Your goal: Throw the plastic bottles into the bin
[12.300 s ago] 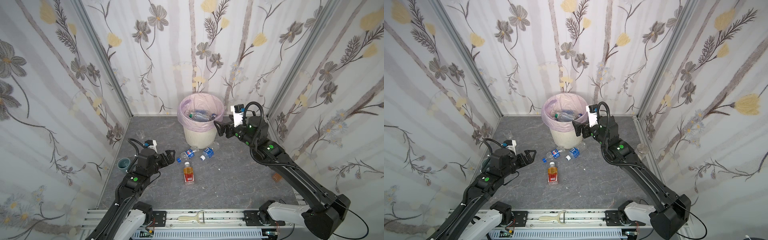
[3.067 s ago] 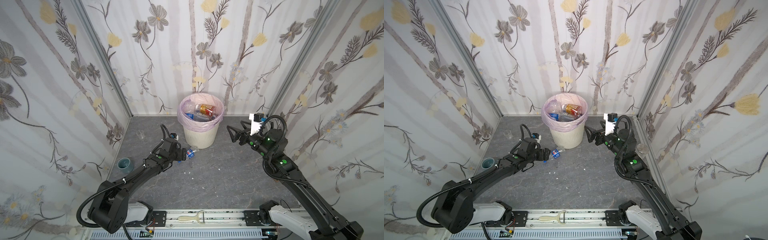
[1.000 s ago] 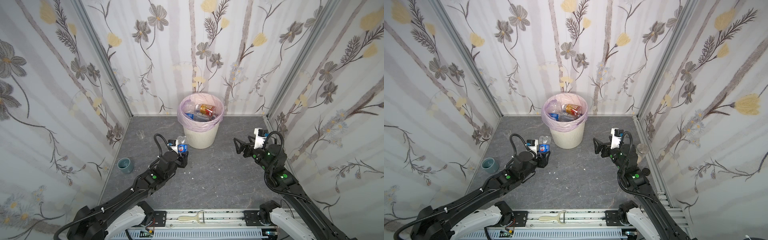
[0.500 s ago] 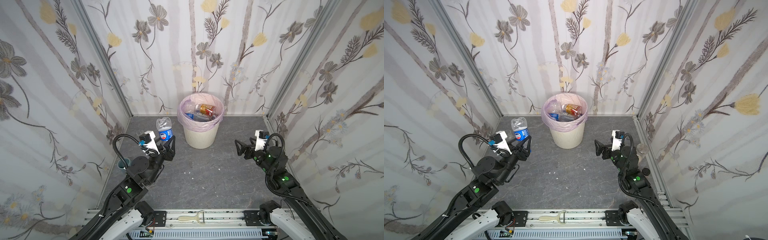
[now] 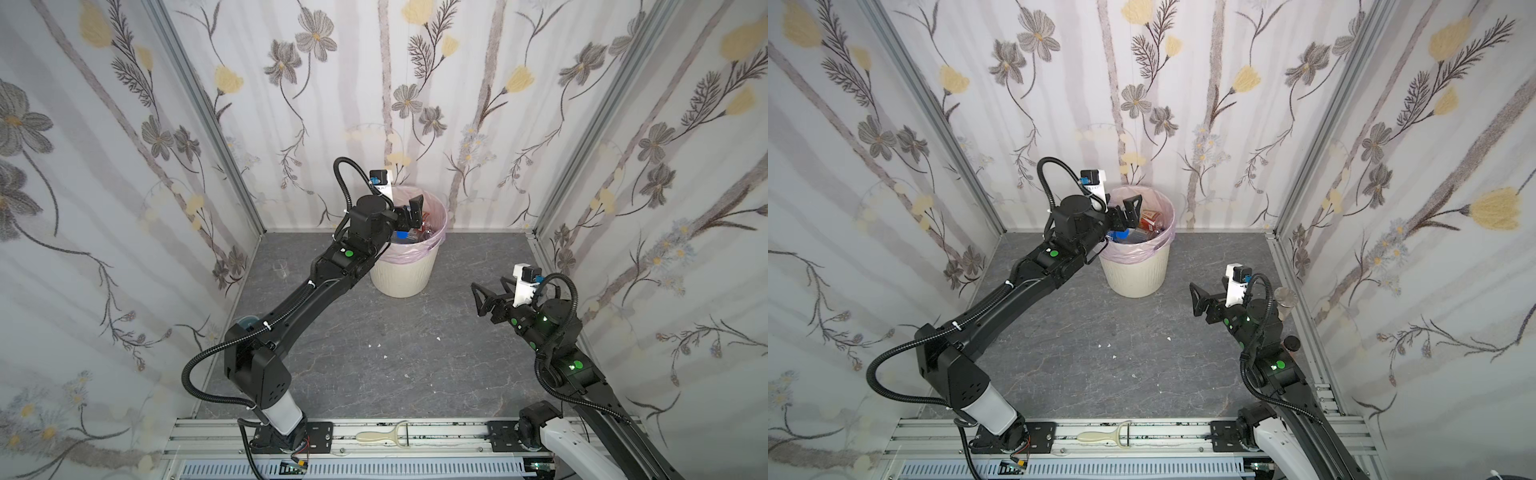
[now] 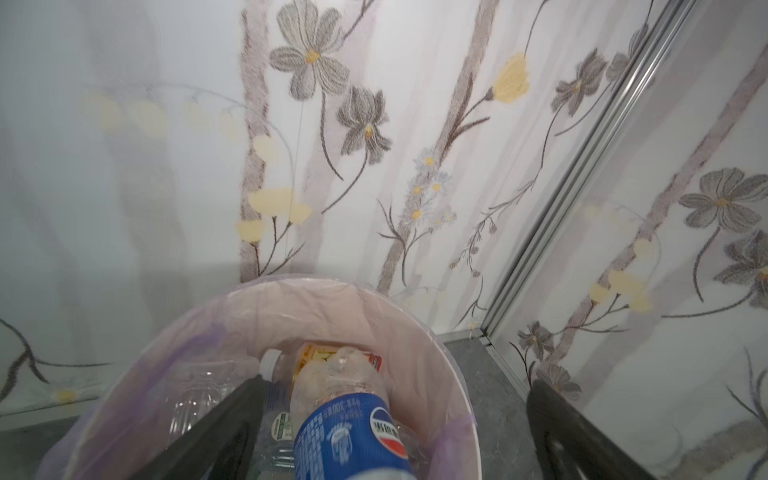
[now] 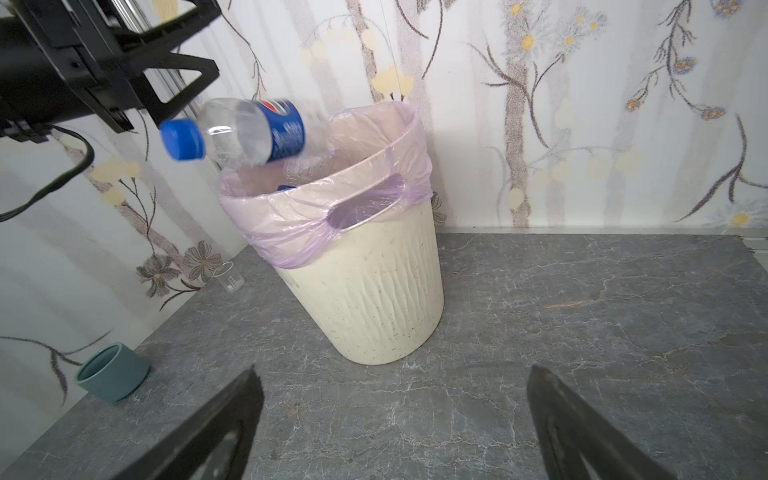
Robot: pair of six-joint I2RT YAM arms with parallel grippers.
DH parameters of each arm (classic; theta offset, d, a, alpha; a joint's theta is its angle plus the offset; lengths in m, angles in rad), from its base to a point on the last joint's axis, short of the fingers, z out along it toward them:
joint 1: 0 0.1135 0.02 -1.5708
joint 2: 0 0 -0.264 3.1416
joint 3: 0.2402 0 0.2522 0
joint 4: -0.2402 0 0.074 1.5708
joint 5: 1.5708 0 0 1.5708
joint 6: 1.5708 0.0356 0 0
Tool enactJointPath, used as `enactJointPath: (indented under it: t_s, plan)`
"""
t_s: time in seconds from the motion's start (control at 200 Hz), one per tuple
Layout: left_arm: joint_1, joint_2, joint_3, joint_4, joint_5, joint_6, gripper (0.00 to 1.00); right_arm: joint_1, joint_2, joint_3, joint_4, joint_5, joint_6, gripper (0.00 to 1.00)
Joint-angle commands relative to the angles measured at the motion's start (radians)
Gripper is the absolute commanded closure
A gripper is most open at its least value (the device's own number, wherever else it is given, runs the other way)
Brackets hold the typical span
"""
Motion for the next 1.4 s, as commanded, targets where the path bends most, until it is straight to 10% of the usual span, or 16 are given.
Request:
enactJointPath:
  t_s: [0.0,0.834,1.094,1.399]
  plan:
    - [0.002,-0.028,-0.024,-0.036,-0.012,-0.033,0.0,-0.001,-0.014,-0.013,-0.035,0.035,-0.035,0.0]
    - [0.235,-0.76,-0.91,-0.04,-0.272,-0.019,0.0,-0.08,0.03,0.02,-0.053,0.245,-0.049,0.0]
    - [0.341,-0.745,-1.085,0.052,-0.436,-0.046,0.0,-0.181,0.042,-0.08,0.117,0.22,-0.065,0.0]
    - [0.412,-0.599,-1.375,0.597,-0.336,0.116,0.0,-0.292,0.154,-0.286,0.477,0.149,-0.171,0.0]
